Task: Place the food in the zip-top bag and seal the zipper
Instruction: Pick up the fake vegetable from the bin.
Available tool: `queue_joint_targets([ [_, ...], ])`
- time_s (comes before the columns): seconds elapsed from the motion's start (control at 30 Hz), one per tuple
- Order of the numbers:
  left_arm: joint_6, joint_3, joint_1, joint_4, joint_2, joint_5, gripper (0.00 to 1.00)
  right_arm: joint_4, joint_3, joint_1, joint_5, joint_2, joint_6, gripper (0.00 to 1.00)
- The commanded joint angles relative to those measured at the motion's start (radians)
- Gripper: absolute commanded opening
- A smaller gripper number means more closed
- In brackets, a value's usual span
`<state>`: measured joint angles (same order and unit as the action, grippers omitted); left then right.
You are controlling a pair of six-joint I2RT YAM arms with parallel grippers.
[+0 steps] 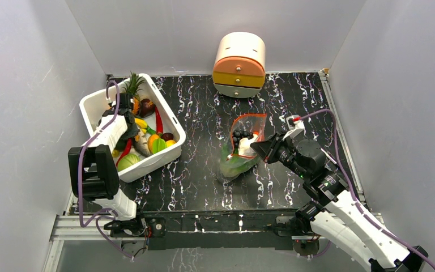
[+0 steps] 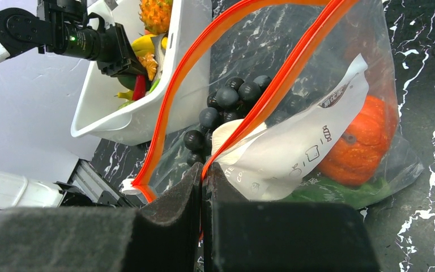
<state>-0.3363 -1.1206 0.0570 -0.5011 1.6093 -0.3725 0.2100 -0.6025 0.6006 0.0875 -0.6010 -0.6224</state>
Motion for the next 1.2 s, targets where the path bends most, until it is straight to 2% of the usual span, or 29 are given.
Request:
queue_joint_targets([
  [0.0, -0.043, -0.031, 0.006, -0.031, -0.059, 0.078, 0.11, -0.048, -0.052, 0.000, -0.014, 0.021, 0.000, 0.00],
  [0.23, -0.046, -0.045, 0.005, -0.047, -0.096, 0.139, 0.08, -0.047, -0.057, 0.001, 0.002, 0.015, 0.000, 0.00],
  [0.6, -0.068, -0.175, 0.000, -0.051, -0.191, 0.521, 0.06, -0.099, -0.112, 0.001, 0.161, -0.098, 0.035, 0.00],
  [0.97, -0.074, -0.313, -0.005, -0.103, -0.237, 0.789, 0.06, -0.138, -0.174, 0.001, 0.254, -0.187, 0.056, 0.00],
  [1.17, -0.059, -0.351, -0.007, -0.153, -0.284, 0.809, 0.05, -0.148, -0.161, 0.000, 0.269, -0.197, 0.052, 0.00],
])
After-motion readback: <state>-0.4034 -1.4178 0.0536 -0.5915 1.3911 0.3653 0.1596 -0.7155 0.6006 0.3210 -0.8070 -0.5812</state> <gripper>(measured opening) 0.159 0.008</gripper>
